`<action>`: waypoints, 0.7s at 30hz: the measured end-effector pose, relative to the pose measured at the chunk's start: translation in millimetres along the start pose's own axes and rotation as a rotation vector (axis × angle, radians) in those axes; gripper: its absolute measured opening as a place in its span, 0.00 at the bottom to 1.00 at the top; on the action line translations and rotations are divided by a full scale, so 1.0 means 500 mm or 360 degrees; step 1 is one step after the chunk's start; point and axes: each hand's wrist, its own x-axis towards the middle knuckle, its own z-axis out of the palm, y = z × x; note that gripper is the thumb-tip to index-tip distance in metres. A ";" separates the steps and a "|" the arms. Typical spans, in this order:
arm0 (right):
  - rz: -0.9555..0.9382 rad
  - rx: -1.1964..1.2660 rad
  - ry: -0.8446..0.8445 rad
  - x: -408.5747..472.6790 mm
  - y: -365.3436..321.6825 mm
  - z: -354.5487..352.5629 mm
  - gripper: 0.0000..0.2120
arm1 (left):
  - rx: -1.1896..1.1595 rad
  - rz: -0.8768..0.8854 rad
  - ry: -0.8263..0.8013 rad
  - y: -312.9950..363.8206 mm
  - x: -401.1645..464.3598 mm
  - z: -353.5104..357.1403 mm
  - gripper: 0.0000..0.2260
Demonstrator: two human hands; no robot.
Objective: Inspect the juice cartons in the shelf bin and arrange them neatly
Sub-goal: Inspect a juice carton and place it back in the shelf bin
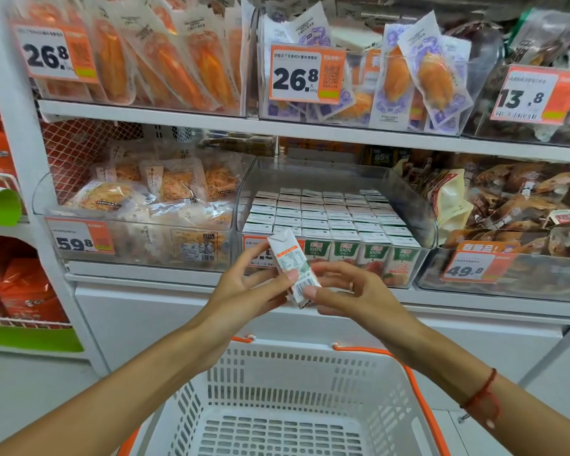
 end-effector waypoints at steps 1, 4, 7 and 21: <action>-0.0035 -0.0040 0.0084 0.001 0.003 0.005 0.23 | 0.0046 -0.0002 0.0004 -0.002 0.000 0.003 0.24; -0.0282 -0.0466 0.0363 -0.002 0.017 0.008 0.24 | 0.0183 -0.0078 -0.0010 0.002 -0.004 0.004 0.14; -0.0616 -0.0940 0.0411 -0.011 0.029 0.015 0.26 | 0.0212 -0.0180 0.0030 -0.004 -0.002 -0.003 0.12; -0.0513 -0.0460 0.0037 0.036 0.001 0.010 0.23 | 0.1333 0.0602 0.0118 0.014 0.020 -0.034 0.25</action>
